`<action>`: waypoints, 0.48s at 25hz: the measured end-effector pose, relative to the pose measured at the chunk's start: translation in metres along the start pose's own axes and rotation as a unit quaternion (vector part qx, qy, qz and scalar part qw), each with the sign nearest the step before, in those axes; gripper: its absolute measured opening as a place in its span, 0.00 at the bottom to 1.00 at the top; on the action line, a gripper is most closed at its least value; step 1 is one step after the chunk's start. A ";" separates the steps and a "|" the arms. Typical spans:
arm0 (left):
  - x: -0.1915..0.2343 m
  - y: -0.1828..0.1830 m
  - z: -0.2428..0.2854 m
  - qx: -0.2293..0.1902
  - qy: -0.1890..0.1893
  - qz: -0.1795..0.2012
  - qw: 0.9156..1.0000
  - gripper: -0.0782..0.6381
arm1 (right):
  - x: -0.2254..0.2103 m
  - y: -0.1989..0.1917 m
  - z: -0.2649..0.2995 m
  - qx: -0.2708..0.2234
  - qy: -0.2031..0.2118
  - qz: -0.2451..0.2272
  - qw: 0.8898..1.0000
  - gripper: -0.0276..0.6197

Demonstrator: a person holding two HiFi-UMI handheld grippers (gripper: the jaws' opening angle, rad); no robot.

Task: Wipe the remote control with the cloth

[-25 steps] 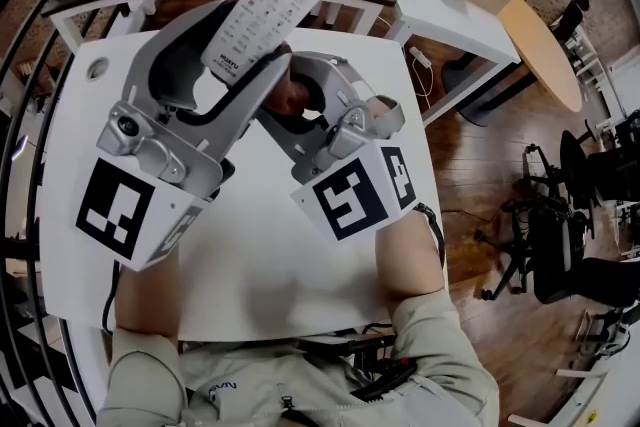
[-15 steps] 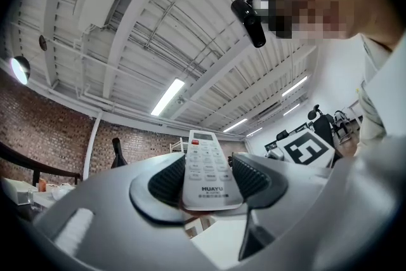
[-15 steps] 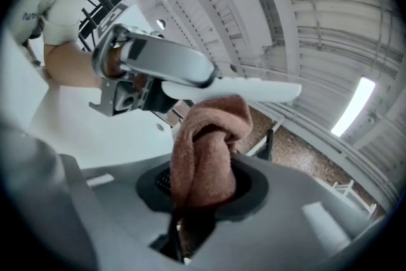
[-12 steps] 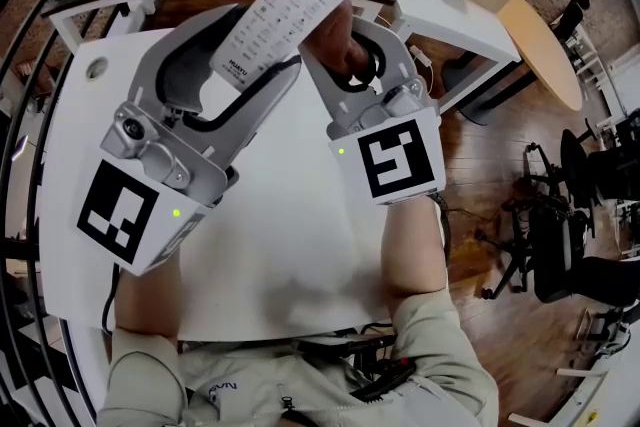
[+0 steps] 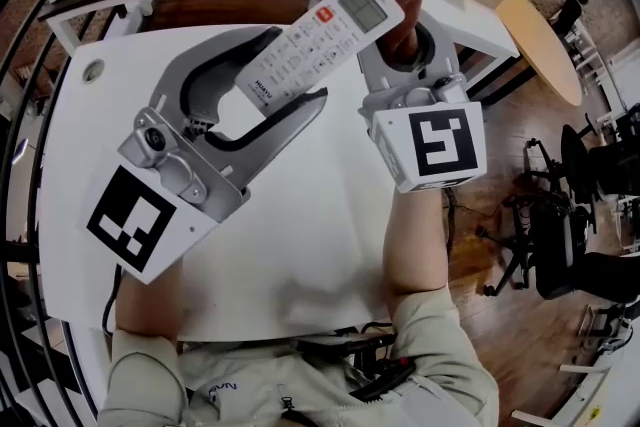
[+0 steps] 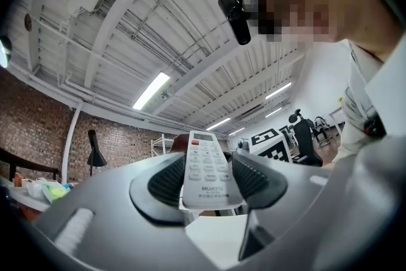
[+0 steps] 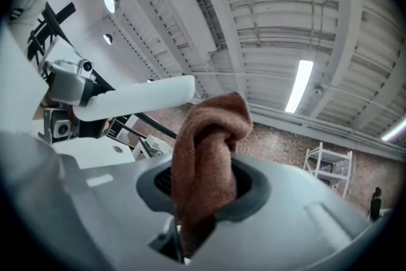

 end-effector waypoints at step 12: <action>0.000 0.000 0.000 -0.004 -0.009 -0.013 1.000 0.45 | 0.041 0.015 0.007 -0.033 0.049 -0.054 0.997 0.19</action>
Point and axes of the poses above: the fingertips, and each gripper's own axes: z forward along the fingers, x to its left, y out of its top, the point moved 2 cm from there along -z, backward along the fingers, and after that the axes turned 6 degrees about -y, right-handed, at the moved point
